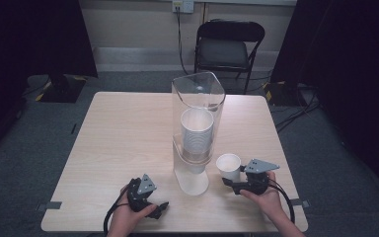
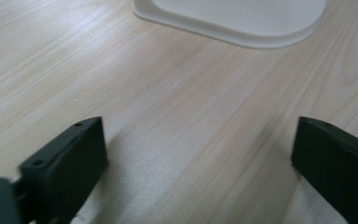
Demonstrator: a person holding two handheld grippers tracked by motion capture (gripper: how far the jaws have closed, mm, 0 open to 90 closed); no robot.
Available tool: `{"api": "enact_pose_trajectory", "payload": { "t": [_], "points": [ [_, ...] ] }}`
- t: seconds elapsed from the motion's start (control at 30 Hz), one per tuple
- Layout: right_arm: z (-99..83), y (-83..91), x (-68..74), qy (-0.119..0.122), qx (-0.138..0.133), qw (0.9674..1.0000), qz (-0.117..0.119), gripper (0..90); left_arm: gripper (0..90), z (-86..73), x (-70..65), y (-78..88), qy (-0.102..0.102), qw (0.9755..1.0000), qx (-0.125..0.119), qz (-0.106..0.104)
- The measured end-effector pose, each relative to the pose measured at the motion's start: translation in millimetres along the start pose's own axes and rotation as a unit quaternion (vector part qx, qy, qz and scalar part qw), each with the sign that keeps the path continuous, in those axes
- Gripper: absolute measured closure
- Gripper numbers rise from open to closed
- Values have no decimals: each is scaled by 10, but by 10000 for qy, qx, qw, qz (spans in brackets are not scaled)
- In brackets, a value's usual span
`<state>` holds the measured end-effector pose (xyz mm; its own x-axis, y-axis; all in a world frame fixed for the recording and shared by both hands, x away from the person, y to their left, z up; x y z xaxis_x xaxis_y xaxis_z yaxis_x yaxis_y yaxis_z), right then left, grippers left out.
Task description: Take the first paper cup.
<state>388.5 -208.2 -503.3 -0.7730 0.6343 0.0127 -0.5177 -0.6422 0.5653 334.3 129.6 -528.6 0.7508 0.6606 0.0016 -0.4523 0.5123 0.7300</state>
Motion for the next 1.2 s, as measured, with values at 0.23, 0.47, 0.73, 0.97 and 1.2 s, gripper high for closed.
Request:
{"api": "enact_pose_trajectory", "payload": {
  "t": [0.23, 0.47, 0.73, 0.97, 1.2],
  "points": [
    [-16, 27, -7, -14, -128, 9999, 83, 303, 165, 75, -130, 11, -87, 9997, -49, -226],
    [-49, 58, -8, -6, -183, 9997, 177, 302, 162, 315, -436, 39, -74, 9964, -502, -674],
    [-98, 53, -19, 6, -83, 9998, 206, 299, 162, 581, -826, -67, -411, 9927, -496, -1019],
    [-110, 33, 9, 28, -59, 9997, 254, 297, 180, 769, -955, -180, -416, 9913, -652, -1064],
    [-113, 15, 24, 72, -44, 9995, 305, 295, 214, 870, -999, -246, -389, 9912, -717, -1043]
  ]
}}
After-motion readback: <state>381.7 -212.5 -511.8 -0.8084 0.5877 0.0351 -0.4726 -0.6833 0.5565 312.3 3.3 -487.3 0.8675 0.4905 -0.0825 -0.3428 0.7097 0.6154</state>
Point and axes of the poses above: each handheld gripper's, and its own axes: y roughly backward along the jaws, z roughly out of its top, x roughly to its left, the point moved 4 cm from there along -y, roughly forward along the jaws, and after that the axes turned 3 degrees about x, right-handed, at the moved point
